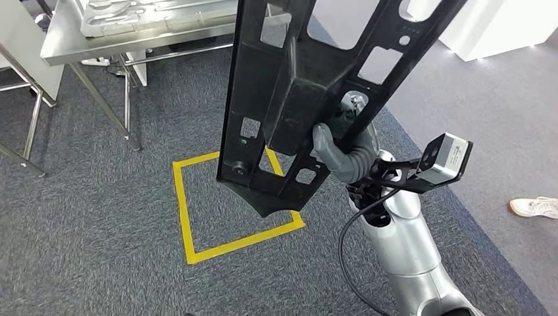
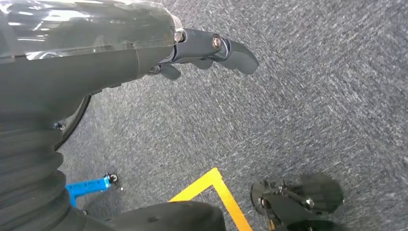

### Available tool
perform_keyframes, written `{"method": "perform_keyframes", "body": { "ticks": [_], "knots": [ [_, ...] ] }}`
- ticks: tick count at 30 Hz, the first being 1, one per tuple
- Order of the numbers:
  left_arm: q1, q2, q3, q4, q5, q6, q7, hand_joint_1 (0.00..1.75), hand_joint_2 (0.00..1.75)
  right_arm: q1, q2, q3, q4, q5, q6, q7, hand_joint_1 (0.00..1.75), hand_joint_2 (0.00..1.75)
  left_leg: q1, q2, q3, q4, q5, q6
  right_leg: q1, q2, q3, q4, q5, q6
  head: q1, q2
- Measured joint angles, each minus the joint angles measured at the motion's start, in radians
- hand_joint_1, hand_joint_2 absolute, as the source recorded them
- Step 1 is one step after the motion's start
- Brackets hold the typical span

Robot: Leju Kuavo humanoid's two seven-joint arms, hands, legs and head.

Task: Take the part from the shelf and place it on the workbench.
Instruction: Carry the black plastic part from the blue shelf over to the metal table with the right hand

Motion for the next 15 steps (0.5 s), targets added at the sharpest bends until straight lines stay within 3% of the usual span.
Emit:
{"method": "perform_keyframes", "body": {
  "ticks": [2, 3, 4, 5, 7, 9, 10, 13, 15],
  "knots": [
    [-0.003, 0.0, 0.0, 0.0, 0.0, 0.0, 0.0, 0.0, 1.75, 0.0, 0.0, 0.0, 0.0, -0.004, 0.006, -0.001, 1.73, 1.75, 0.003, 0.049, -0.065, 0.12, -0.044, -0.008, 0.003, -0.023, 0.016, -0.003, -0.01, -0.008, 0.0, 0.0],
    [-0.005, 0.0, 0.0, 0.0, 0.0, 0.0, 0.0, 0.0, 1.75, 0.001, 0.0, 0.0, 0.0, -0.01, 0.011, -0.002, 1.73, 1.75, 0.006, 0.057, -0.104, 0.183, -0.061, -0.01, 0.005, -0.033, 0.022, -0.003, -0.015, -0.008, 0.0, 0.0],
    [-0.005, 0.0, 0.0, 0.0, -0.001, 0.0, -0.001, 0.0, 1.75, 0.001, 0.0, 0.0, 0.0, -0.018, 0.016, -0.003, 1.73, 1.75, 0.008, 0.061, -0.131, 0.222, -0.063, -0.011, 0.005, -0.042, 0.029, -0.003, -0.021, -0.007, 0.0, 0.0],
    [-0.006, 0.0, 0.0, 0.0, -0.002, -0.001, -0.001, 0.0, 1.75, 0.001, 0.0, 0.001, 0.0, -0.026, 0.019, -0.004, 1.73, 1.75, 0.01, 0.063, -0.141, 0.226, -0.046, -0.012, 0.005, -0.049, 0.037, -0.003, -0.027, -0.006, 0.0, 0.0],
    [-0.004, 0.0, 0.0, 0.0, -0.003, -0.001, -0.001, 0.0, 1.75, -0.001, 0.0, 0.001, 0.0, -0.035, 0.022, -0.005, 1.73, 1.75, 0.012, 0.067, -0.101, 0.119, 0.033, -0.01, 0.005, -0.059, 0.055, -0.003, -0.04, -0.002, 0.0, 0.0],
    [-0.001, 0.0, 0.0, 0.0, -0.004, -0.001, 0.0, 0.0, 1.75, -0.004, 0.0, 0.001, 0.0, -0.038, 0.023, -0.005, 1.73, 1.75, 0.008, 0.074, -0.044, 0.0, 0.078, -0.003, 0.007, -0.063, 0.066, -0.003, -0.051, 0.006, 0.0, 0.0],
    [-0.001, 0.001, 0.0, 0.0, -0.005, -0.001, 0.0, 0.0, 1.75, -0.005, 0.0, 0.0, 0.0, -0.039, 0.024, -0.004, 1.73, 1.75, 0.006, 0.076, -0.029, -0.032, 0.081, 0.001, 0.009, -0.063, 0.068, -0.004, -0.054, 0.011, 0.0, 0.0],
    [0.001, 0.001, 0.0, 0.0, -0.006, -0.001, 0.0, 0.0, 1.75, -0.006, 0.0, 0.0, 0.0, -0.041, 0.025, 0.0, 1.73, 1.75, 0.003, 0.073, -0.022, -0.048, 0.069, 0.017, 0.01, -0.066, 0.07, -0.01, -0.06, 0.03, 0.0, 0.0],
    [0.001, 0.0, 0.0, 0.0, -0.007, -0.002, 0.0, 0.0, 1.75, -0.006, -0.001, -0.001, 0.0, -0.043, 0.025, 0.0, 1.73, 1.75, 0.006, 0.068, -0.011, -0.058, 0.067, 0.03, 0.007, -0.056, 0.056, 0.026, -0.083, 0.038, 0.0, 0.0]
  ]
}}
